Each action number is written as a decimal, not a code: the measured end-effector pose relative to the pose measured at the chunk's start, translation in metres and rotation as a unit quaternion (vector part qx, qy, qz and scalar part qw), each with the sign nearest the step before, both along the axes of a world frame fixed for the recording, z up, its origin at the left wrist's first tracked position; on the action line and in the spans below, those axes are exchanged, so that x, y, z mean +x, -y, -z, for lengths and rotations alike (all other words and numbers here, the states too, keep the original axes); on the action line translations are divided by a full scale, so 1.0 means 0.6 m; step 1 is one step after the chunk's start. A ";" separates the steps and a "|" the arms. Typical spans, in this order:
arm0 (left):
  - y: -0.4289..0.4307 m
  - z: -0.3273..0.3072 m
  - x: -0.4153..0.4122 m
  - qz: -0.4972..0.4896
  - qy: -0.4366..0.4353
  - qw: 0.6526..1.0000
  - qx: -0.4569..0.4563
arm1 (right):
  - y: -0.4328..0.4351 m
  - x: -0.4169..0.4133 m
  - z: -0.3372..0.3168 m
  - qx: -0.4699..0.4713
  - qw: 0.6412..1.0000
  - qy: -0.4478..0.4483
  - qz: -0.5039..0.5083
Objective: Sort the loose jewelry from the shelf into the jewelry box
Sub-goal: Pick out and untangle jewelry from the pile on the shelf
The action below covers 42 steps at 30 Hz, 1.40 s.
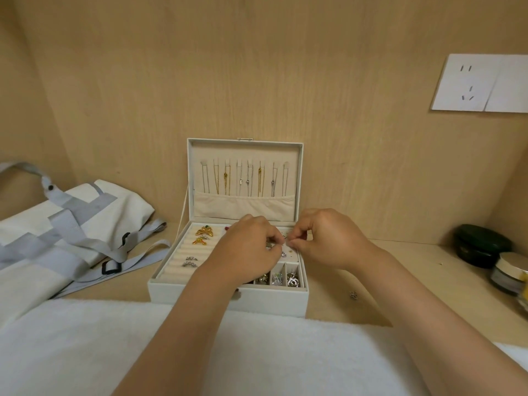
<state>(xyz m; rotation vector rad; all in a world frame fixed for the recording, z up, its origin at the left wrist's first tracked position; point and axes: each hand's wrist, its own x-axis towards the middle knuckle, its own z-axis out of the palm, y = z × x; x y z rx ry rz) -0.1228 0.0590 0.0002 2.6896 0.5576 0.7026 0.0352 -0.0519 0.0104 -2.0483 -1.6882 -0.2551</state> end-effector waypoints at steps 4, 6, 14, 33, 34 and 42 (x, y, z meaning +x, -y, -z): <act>0.000 0.003 0.001 -0.001 -0.002 1.000 0.003 | 0.001 -0.003 -0.006 -0.042 0.999 -0.001 -0.015; 0.000 0.003 0.001 -0.002 -0.004 1.000 0.008 | 0.001 -0.004 -0.006 -0.045 0.999 -0.015 -0.007; 0.018 -0.002 0.009 -0.018 0.024 0.998 0.048 | 0.008 -0.005 0.010 -0.006 0.986 -0.162 0.026; 0.208 0.027 0.136 0.032 -0.199 0.978 0.048 | 0.215 0.058 0.059 -0.131 0.966 -0.189 0.114; 0.207 0.032 0.141 0.032 -0.194 0.980 0.030 | 0.219 0.063 0.059 -0.127 0.966 -0.192 0.117; 0.213 0.041 0.194 0.069 -0.140 0.985 -0.071 | 0.274 0.166 0.065 -0.112 0.943 -0.067 0.306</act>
